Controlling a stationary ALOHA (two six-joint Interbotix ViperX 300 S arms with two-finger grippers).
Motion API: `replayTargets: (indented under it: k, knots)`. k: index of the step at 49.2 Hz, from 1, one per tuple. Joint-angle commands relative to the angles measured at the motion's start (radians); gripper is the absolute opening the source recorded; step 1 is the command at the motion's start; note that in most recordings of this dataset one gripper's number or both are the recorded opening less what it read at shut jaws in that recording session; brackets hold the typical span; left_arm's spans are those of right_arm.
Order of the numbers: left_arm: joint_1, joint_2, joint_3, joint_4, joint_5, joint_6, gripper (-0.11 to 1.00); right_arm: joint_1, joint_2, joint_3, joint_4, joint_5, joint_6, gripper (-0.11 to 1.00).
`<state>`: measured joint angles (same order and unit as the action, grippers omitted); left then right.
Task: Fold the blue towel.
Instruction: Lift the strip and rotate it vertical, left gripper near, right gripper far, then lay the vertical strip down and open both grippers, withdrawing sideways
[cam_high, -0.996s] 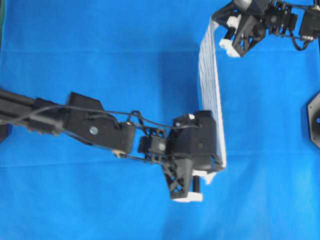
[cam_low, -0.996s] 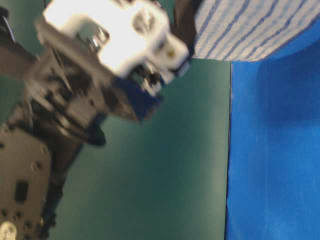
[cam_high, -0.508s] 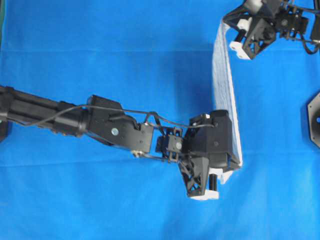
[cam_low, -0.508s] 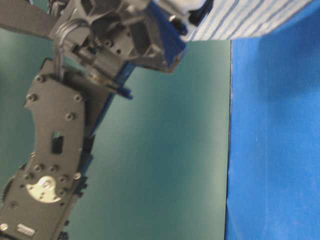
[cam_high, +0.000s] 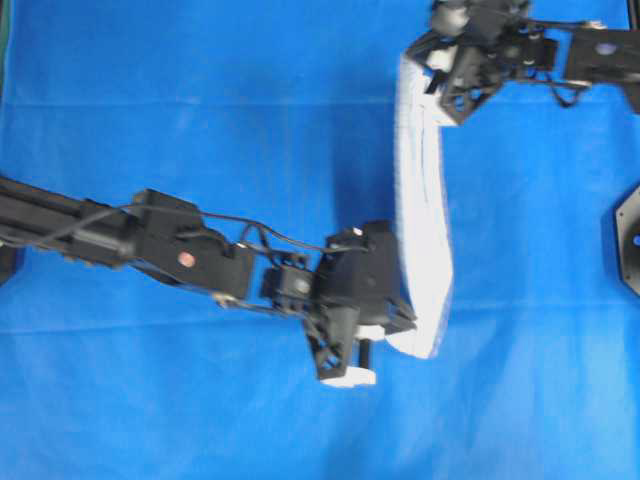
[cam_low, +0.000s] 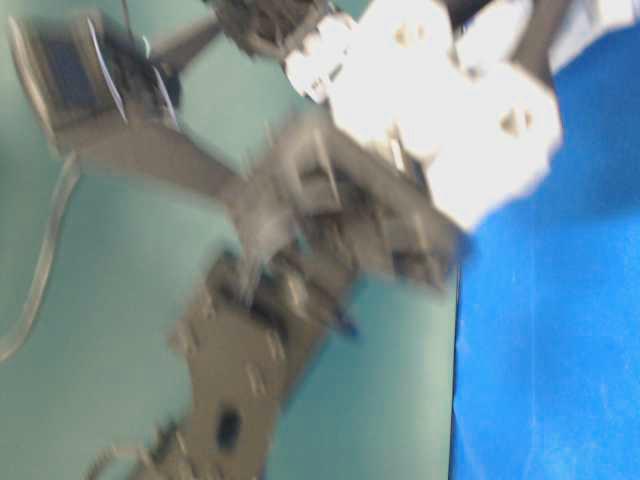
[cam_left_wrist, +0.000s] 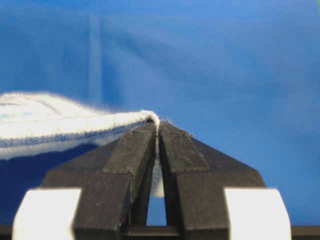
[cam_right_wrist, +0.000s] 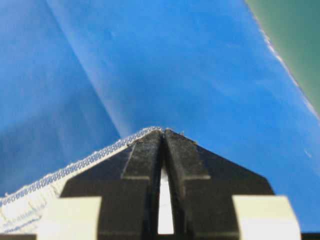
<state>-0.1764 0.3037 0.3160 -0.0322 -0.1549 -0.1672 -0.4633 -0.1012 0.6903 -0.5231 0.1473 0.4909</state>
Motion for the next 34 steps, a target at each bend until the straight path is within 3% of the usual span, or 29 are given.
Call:
replayTargets:
  k: [1,13,34]
  knots:
    - [-0.009,-0.072,0.066,-0.008,-0.064,-0.002,0.01,0.015,0.043,-0.069,0.002,-0.009,0.0,0.02]
    - [-0.009,-0.123,0.193,-0.009,-0.132,-0.043,0.01,0.035,0.112,-0.135,0.002,-0.006,-0.002,0.02]
    - [0.006,-0.115,0.206,-0.009,-0.13,-0.044,0.01,0.043,0.117,-0.13,0.002,-0.011,-0.003,0.03]
